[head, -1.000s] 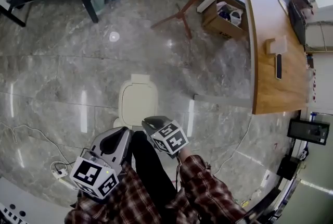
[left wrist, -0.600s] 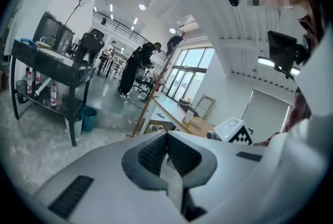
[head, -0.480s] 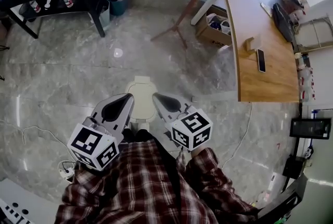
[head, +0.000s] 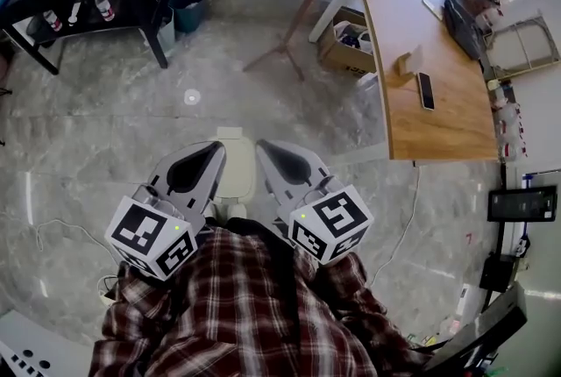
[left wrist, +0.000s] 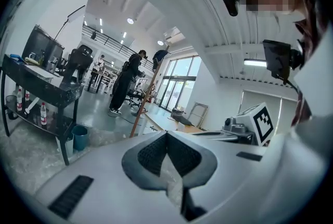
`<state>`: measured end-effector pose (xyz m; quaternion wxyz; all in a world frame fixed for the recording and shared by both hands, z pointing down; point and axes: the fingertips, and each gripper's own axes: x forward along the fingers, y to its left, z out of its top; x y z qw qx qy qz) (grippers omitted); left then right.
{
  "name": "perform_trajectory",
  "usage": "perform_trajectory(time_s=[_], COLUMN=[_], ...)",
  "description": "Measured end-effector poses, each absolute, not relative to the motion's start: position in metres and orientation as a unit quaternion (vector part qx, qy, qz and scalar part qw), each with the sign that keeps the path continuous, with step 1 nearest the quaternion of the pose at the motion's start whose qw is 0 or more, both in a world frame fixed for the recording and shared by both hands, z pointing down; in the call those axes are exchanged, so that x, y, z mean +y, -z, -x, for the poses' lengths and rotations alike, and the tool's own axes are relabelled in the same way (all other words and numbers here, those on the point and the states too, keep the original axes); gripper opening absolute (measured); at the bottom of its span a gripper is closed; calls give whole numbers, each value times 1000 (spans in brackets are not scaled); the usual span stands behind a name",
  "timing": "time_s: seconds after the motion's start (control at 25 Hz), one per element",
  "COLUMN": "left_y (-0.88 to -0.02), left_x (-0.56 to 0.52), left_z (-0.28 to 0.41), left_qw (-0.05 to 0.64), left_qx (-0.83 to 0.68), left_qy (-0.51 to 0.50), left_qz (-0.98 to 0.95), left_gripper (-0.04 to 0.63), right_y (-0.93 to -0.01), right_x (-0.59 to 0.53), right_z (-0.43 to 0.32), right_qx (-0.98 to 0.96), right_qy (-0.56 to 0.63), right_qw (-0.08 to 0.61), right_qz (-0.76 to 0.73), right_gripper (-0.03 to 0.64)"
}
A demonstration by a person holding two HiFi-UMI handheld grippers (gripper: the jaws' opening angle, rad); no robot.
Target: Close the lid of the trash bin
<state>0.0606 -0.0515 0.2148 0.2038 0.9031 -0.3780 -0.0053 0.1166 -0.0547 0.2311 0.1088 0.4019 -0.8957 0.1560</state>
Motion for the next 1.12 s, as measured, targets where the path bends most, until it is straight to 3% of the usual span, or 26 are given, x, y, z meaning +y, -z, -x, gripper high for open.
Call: perform_trajectory(time_s=[1.12], left_y=[-208], left_x=[-63], left_z=[-52], left_qw=[195], left_qx=[-398], left_qy=[2], left_qz=[-896], left_gripper=[9], right_y=[-220], right_x=[-74], right_z=[-108], right_qx=[-907], right_qy=[-146], right_qw=[102], right_qz=[-381], right_gripper=[11])
